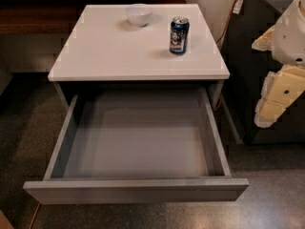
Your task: Close top drawer
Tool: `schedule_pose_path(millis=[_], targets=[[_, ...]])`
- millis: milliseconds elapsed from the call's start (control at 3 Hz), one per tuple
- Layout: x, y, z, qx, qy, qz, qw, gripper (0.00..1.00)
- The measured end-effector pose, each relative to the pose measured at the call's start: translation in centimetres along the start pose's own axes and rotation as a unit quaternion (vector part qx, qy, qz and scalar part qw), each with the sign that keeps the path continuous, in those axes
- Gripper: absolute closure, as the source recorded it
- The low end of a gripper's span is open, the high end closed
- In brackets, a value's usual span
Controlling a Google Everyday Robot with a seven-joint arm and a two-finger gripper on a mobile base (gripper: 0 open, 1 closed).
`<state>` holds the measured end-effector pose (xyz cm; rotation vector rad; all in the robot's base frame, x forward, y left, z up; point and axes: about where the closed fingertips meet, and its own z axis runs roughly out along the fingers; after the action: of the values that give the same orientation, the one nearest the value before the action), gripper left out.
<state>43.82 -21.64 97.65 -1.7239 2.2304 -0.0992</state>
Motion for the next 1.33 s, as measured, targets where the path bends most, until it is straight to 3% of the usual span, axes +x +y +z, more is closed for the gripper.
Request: schedule_pose_path(millis=[667,1333], targets=[[-1.0,1.2,1.4,-0.008,-0.012,-0.013,0.9998,0.00],[-4.2,5.8,6.2,-0.038,-0.060,-0.047,0.9964,0.00]])
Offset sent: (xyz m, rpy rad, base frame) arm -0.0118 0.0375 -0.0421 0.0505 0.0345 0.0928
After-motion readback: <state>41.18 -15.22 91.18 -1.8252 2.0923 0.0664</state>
